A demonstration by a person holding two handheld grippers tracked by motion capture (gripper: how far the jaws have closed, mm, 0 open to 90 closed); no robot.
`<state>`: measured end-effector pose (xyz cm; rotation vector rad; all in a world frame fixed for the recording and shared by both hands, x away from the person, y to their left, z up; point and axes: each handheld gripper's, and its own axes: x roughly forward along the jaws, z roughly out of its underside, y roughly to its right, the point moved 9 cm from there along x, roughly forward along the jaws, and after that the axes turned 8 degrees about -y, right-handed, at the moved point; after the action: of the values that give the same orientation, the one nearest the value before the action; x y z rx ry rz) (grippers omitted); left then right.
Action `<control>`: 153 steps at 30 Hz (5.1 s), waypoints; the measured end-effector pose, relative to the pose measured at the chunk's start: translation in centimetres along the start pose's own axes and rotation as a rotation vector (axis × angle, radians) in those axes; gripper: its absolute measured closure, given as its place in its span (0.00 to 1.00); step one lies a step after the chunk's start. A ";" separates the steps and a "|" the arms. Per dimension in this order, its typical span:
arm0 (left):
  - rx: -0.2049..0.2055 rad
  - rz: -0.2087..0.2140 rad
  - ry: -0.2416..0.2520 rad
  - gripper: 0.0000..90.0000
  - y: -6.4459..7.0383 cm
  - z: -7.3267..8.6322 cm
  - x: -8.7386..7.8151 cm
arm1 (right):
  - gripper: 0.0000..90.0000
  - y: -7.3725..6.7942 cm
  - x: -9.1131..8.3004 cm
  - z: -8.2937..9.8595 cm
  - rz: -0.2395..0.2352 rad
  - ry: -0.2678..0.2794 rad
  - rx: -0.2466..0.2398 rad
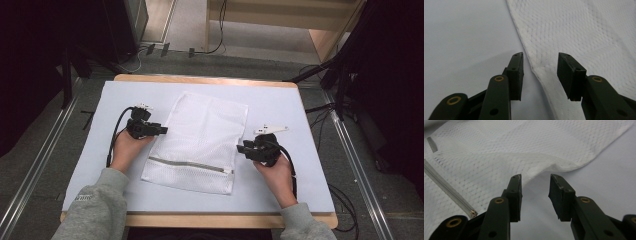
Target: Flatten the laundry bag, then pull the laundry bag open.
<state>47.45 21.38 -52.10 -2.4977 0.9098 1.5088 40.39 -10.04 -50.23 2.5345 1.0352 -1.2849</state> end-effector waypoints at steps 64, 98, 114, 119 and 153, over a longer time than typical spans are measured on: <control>0.032 0.091 0.123 0.51 3.6 3.0 -5.9 | 0.76 -2.7 2.1 1.3 -0.135 -0.101 -0.044; 0.193 0.197 0.049 0.50 10.8 2.3 -3.0 | 1.00 -6.0 2.2 4.2 -0.192 -0.201 -0.074; 0.243 0.244 0.035 0.50 13.7 2.2 -2.1 | 1.00 -7.7 2.0 3.3 -0.199 -0.135 -0.118; 0.268 0.270 0.017 0.50 15.2 2.5 -1.7 | 1.00 -6.6 1.9 3.7 -0.170 -0.152 -0.113; 0.262 0.340 -0.115 0.85 18.8 4.1 1.7 | 0.99 -5.8 2.6 4.1 -0.175 -0.123 -0.177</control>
<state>34.87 6.77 -51.39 -2.1300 1.4621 1.4830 35.10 -5.90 -53.69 2.2488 1.3042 -1.3067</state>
